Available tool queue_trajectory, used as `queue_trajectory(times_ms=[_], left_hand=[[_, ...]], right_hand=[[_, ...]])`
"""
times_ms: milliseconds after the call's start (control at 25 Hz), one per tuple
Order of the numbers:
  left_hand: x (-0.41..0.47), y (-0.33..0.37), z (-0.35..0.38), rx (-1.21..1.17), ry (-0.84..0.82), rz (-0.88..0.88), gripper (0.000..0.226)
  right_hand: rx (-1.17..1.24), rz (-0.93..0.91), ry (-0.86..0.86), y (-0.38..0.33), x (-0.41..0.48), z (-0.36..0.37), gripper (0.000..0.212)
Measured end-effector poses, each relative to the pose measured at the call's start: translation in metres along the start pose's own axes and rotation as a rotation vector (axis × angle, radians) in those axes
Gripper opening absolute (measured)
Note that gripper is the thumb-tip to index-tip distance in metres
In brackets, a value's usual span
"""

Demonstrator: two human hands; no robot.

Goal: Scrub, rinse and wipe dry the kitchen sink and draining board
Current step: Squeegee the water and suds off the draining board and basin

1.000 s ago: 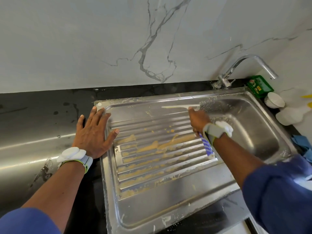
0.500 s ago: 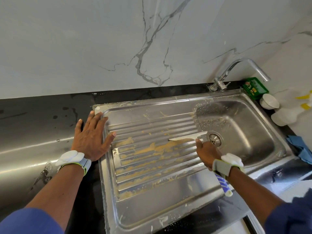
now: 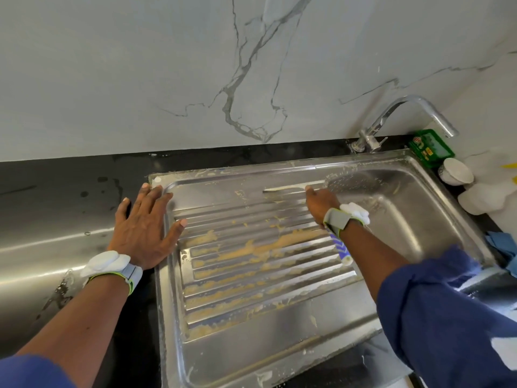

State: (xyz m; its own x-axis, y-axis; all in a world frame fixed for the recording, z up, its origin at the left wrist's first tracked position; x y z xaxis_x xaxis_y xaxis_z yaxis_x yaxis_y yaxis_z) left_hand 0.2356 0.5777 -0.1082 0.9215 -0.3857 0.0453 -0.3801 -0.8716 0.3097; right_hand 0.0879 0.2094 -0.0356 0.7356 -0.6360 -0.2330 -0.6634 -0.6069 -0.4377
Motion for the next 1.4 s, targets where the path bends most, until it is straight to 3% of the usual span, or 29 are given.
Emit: queue_trajectory(times_ms=[400, 600, 800, 960, 1400], left_hand=[[-0.005, 0.003, -0.006, -0.012, -0.008, -0.002, 0.084], [-0.005, 0.002, -0.005, -0.021, 0.009, -0.011, 0.082], [-0.002, -0.001, -0.003, -0.024, 0.033, -0.017, 0.078], [-0.003, 0.001, 0.000, -0.025, 0.038, -0.035, 0.079], [-0.005, 0.000, -0.004, -0.046, 0.027, -0.024, 0.080]], right_hand=[[-0.211, -0.016, -0.129, 0.026, -0.128, 0.019, 0.065], [0.164, -0.016, 0.004, -0.025, -0.045, 0.004, 0.063], [0.001, -0.037, -0.016, -0.063, 0.011, 0.039, 0.055], [-0.130, -0.068, 0.001, -0.036, -0.044, 0.057, 0.061], [-0.161, -0.027, -0.122, 0.013, -0.188, 0.065, 0.053]])
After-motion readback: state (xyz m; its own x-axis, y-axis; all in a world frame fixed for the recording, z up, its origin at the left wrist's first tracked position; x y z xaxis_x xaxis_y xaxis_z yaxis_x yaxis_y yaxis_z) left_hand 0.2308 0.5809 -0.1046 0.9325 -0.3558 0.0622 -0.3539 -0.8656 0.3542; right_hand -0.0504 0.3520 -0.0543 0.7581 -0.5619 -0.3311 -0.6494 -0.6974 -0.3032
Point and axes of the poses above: each hand's wrist, its own x-axis towards the middle knuckle, its own z-axis out of the palm, y = z × x, the point moved 2 cm from there along x, towards the middle knuckle, and after that the axes turned 15 degrees about -z, right-handed, at the moved point
